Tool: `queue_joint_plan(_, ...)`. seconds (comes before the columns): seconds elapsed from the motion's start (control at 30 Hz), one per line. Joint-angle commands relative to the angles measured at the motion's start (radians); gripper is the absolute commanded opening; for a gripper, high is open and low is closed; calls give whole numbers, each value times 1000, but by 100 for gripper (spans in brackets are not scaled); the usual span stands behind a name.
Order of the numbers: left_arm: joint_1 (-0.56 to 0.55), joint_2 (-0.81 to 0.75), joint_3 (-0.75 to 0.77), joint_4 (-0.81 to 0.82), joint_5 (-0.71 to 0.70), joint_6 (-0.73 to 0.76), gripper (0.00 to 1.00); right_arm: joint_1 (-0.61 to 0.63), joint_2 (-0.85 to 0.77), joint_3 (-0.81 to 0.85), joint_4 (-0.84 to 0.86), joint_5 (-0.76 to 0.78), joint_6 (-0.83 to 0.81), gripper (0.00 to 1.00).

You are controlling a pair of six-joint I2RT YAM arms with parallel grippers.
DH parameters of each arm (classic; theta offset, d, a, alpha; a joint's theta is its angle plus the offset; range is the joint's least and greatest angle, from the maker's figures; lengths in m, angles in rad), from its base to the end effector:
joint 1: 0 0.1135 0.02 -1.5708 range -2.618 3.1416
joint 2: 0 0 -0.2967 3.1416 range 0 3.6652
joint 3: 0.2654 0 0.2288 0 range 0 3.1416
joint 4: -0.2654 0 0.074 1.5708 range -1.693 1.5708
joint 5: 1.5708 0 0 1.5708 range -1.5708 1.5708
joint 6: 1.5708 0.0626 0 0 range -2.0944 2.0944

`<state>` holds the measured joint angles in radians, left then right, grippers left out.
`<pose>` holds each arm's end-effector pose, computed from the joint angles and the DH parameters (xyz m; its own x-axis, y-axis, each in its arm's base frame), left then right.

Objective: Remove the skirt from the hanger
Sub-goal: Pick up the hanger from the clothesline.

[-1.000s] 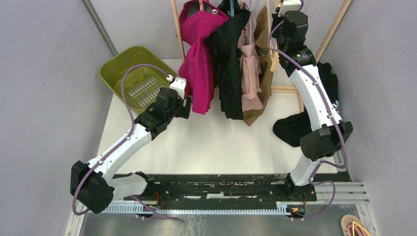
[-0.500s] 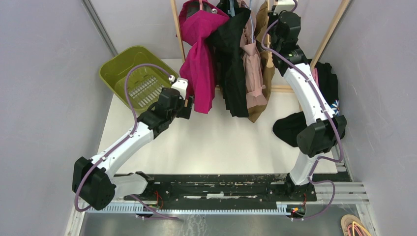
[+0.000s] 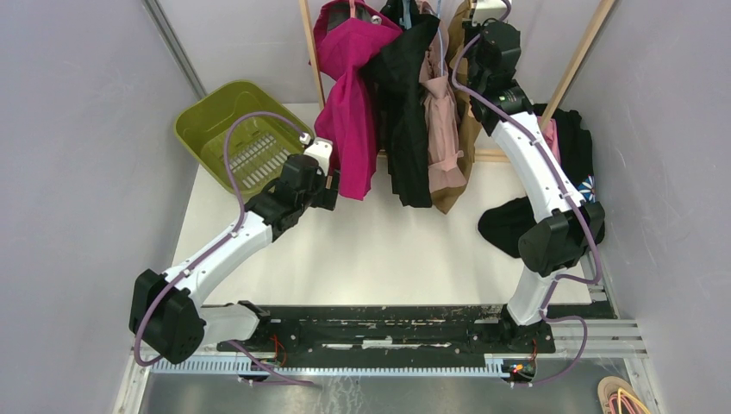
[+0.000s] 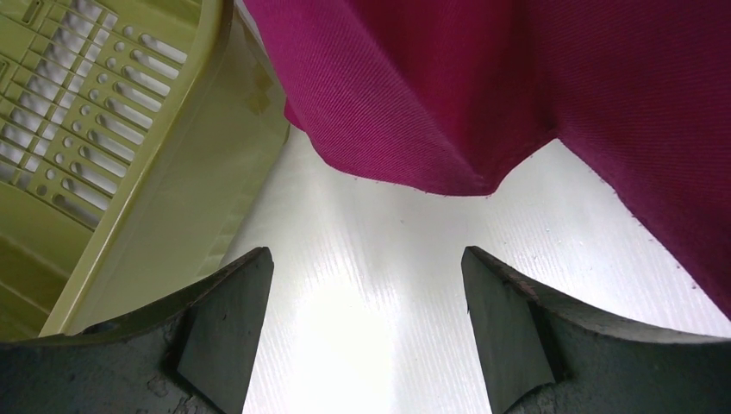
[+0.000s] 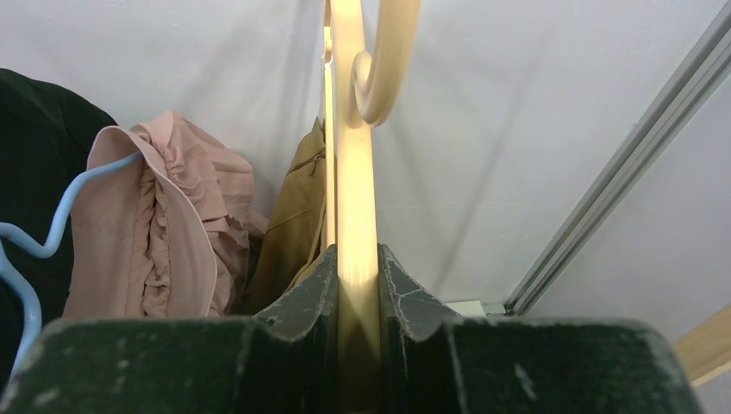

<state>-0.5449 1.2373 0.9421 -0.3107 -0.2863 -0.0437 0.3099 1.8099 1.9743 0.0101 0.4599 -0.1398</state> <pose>0.2330 -0.1206 0.3107 -0.4996 0.2538 -0.8282 0.2772 0.9527 0.1248 0.4145 0.1036 0.5197 0.1438 -0.0851 -0.9859 0.1647 0.9845 -0.0609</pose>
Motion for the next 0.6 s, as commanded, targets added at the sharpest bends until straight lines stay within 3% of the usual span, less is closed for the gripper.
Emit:
queue_joint_plan(0.0,3,2,35,42,2,28,87,-5,-36,112,349,19,-15,1)
queue_joint_plan(0.3,3,20,48,32,-5,35,87,17,-62,75,376,11,-21,1)
queue_joint_plan(0.57,3,52,61,47,11,36,87,20,-69,138,392,-9,-51,1)
